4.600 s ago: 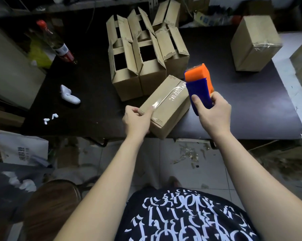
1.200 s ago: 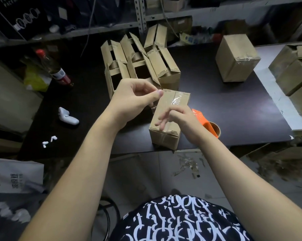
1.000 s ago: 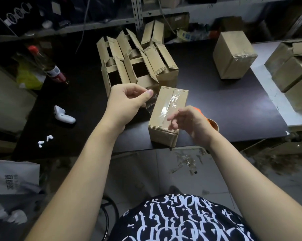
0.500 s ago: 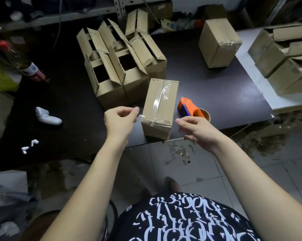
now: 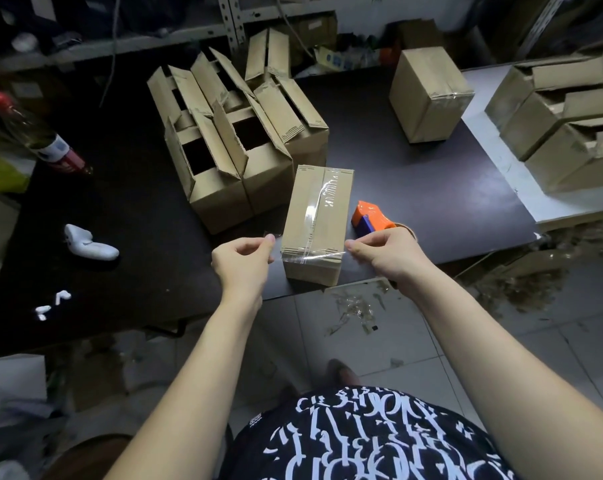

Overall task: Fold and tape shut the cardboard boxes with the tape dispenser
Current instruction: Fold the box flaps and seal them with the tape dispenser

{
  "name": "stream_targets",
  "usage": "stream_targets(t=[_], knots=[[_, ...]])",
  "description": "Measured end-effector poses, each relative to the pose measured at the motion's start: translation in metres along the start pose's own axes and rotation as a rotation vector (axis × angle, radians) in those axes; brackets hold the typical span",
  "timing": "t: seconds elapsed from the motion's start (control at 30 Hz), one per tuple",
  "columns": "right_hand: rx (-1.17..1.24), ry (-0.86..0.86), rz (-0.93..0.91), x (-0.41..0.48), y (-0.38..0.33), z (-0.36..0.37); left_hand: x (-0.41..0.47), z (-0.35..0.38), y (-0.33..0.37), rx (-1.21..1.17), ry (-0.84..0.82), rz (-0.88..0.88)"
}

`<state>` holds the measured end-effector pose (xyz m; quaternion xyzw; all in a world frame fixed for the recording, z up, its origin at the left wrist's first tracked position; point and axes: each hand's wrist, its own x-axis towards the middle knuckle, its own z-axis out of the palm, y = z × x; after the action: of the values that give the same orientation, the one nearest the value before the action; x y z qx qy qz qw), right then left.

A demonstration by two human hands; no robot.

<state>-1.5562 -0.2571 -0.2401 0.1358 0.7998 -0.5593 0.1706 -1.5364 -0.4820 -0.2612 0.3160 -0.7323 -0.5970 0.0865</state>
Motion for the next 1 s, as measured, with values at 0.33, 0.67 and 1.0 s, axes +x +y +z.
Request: stream_targets(t=[0.33, 0.67, 1.0], knots=[[0.112, -0.089, 0.084, 0.006, 0.017, 0.005, 0.010, 0.008, -0.008, -0.132, -0.124, -0.294], [0.359, -0.103, 0.186, 0.013, 0.038, 0.016, 0.022, 0.006, -0.014, 0.109, -0.297, -0.379], [0.099, 0.060, -0.250, -0.001, 0.047, 0.015, 0.032, -0.013, -0.028, 0.232, -0.340, 0.401]])
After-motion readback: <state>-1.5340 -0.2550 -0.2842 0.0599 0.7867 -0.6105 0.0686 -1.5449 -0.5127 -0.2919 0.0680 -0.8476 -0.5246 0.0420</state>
